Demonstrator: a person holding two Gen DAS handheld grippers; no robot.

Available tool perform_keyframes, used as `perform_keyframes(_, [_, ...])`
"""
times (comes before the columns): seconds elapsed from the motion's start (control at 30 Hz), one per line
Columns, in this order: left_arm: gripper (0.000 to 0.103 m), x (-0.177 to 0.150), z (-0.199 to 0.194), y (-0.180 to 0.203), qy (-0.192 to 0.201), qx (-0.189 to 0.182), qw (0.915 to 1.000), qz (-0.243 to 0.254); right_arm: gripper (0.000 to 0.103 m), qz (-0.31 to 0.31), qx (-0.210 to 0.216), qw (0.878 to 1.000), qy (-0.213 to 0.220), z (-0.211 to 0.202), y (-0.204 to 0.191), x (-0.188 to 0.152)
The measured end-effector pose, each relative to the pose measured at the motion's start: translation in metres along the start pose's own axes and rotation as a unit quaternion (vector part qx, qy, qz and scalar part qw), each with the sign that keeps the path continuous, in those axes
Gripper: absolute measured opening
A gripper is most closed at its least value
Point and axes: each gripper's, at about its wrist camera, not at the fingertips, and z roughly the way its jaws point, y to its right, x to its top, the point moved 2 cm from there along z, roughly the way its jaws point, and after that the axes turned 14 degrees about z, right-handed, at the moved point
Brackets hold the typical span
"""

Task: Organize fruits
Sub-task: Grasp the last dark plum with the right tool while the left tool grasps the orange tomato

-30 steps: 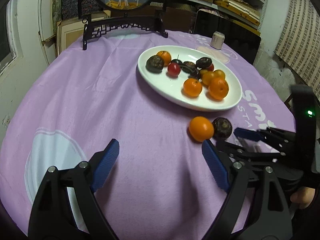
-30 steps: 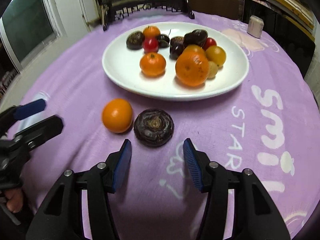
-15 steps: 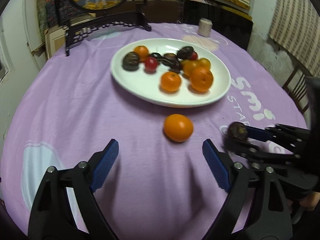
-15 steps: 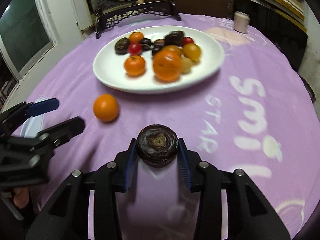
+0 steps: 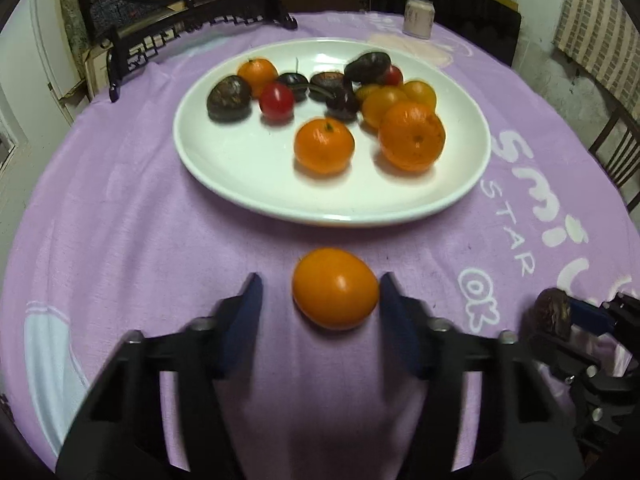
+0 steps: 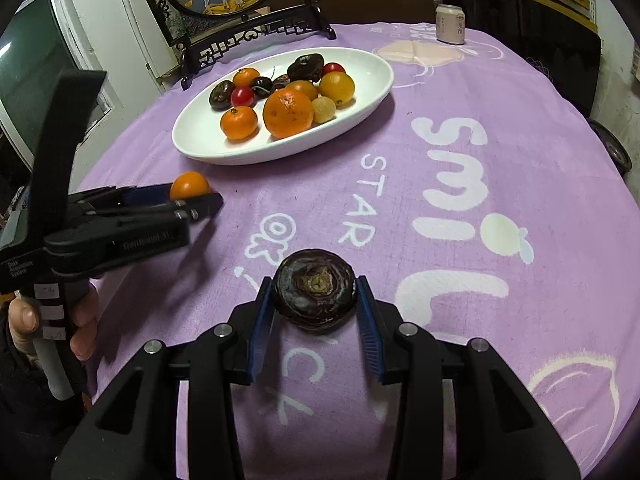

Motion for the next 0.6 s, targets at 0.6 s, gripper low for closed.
perform_keyframes(0.6, [0.040,-0.030,-0.073,-0.013,0.070,-0.052,0.9961,-0.011,0.041,-0.025,0.000,1.000,0.000,-0.003,-0.036,0.003])
